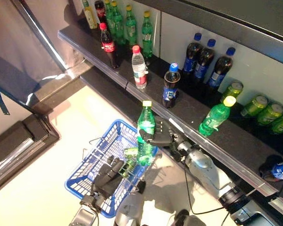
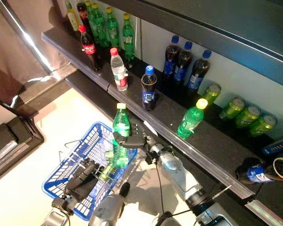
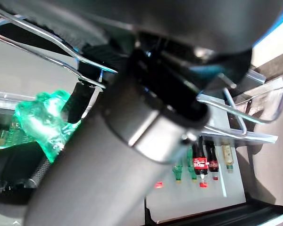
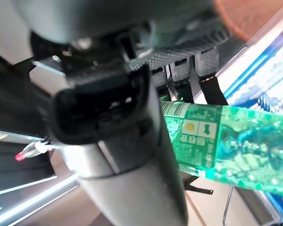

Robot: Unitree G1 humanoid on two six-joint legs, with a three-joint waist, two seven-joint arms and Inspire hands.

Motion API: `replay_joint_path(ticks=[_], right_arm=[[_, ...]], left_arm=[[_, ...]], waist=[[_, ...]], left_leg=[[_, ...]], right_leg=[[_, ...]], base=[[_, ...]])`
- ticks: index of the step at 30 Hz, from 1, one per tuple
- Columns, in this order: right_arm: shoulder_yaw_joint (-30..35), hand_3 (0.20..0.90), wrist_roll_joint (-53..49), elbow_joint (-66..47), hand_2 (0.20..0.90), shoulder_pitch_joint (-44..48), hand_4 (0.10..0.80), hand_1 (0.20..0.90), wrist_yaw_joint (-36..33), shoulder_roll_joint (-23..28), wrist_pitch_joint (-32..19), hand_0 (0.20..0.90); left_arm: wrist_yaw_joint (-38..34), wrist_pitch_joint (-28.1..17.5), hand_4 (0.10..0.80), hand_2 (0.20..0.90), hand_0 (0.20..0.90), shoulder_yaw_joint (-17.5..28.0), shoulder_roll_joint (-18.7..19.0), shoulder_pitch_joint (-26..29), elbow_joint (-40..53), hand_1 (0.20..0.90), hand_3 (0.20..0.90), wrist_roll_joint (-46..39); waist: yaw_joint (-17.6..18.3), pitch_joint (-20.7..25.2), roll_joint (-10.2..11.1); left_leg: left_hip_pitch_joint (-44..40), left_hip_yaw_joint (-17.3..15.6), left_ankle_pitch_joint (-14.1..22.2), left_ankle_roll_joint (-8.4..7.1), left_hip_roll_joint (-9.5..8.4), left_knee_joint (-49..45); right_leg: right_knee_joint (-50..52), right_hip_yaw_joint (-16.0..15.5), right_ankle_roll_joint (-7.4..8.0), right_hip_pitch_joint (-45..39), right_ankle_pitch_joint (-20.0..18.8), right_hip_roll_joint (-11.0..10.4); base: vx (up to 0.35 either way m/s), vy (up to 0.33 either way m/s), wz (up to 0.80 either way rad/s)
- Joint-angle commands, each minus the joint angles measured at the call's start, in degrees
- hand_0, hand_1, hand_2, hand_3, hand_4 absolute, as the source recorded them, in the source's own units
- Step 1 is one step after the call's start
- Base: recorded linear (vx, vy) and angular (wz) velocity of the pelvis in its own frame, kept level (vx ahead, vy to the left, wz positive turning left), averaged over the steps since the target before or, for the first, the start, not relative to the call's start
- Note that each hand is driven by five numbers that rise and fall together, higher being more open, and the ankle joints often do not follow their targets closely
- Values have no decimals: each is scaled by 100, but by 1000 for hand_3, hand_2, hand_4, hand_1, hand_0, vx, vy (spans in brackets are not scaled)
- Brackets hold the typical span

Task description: Pick up the drink and place into the basket.

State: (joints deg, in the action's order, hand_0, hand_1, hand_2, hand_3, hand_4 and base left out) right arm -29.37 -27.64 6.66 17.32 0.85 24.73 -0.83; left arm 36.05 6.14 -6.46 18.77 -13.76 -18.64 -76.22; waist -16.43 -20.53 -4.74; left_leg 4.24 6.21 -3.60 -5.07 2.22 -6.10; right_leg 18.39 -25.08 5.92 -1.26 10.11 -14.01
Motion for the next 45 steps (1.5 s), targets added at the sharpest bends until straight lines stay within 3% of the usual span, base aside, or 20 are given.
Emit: replay_joint_path(ticks=[1, 15, 28, 29, 33, 45], right_arm=[[37, 200, -426, -490, 300, 790, 100, 300, 41, -526, -1167, 300], [-112, 200, -124, 259, 300, 1648, 100, 300, -635, -773, -1327, 300], [-186, 200, -207, 1354, 300, 2002, 100, 300, -1160, -933, -1184, 300], [-208, 200, -244, 1616, 300, 2042, 100, 300, -1244, -1001, -1156, 300], [-305, 200, -470, 2207, 300, 2082, 100, 300, -1322, -1248, -1056, 300], [-686, 200, -840, 2612, 300, 1775, 100, 300, -1372, -1935, -979, 300]], left_arm=[[1729, 107, 100, 300, 300, -444, 304, 134, 2130, 300, 200, 10], [1917, 300, 100, 300, 300, -860, 959, 887, 3178, 300, 200, -295], [1944, 446, 100, 300, 300, -781, 1062, 1257, 3572, 300, 200, -482], [1986, 463, 100, 300, 300, -746, 1061, 1336, 3692, 300, 200, -540], [1933, 485, 100, 300, 300, -781, 1055, 1612, 4001, 300, 200, -640], [1721, 534, 100, 300, 300, -768, 830, 1779, 4150, 300, 200, -618]], waist=[[-12, 322, -50], [-226, -322, -207], [-477, -564, -172], [-530, -623, -141], [-585, -744, -106], [-608, -922, -85]], left_leg=[[126, -190, 232, 108, -43, -568], [608, 47, 258, 222, -294, -741], [900, 188, 264, 291, -393, -851], [886, 199, 409, 267, -378, -892], [1010, 236, 393, 276, -386, -885], [1118, 226, 317, 299, -397, -788]], right_leg=[[-498, 12, -382, -154, -555, 205], [-319, -216, -322, 191, -663, -3], [-197, -415, -281, 372, -700, -122], [-116, -361, -237, 375, -565, -112], [-56, -388, -224, 511, -583, -138], [-19, -343, -165, 718, -644, -152]], base=[[-10, -1, 7], [-46, -7, 13], [3, -22, 13], [59, -73, 15], [-3, -50, 10], [0, -5, 1]])
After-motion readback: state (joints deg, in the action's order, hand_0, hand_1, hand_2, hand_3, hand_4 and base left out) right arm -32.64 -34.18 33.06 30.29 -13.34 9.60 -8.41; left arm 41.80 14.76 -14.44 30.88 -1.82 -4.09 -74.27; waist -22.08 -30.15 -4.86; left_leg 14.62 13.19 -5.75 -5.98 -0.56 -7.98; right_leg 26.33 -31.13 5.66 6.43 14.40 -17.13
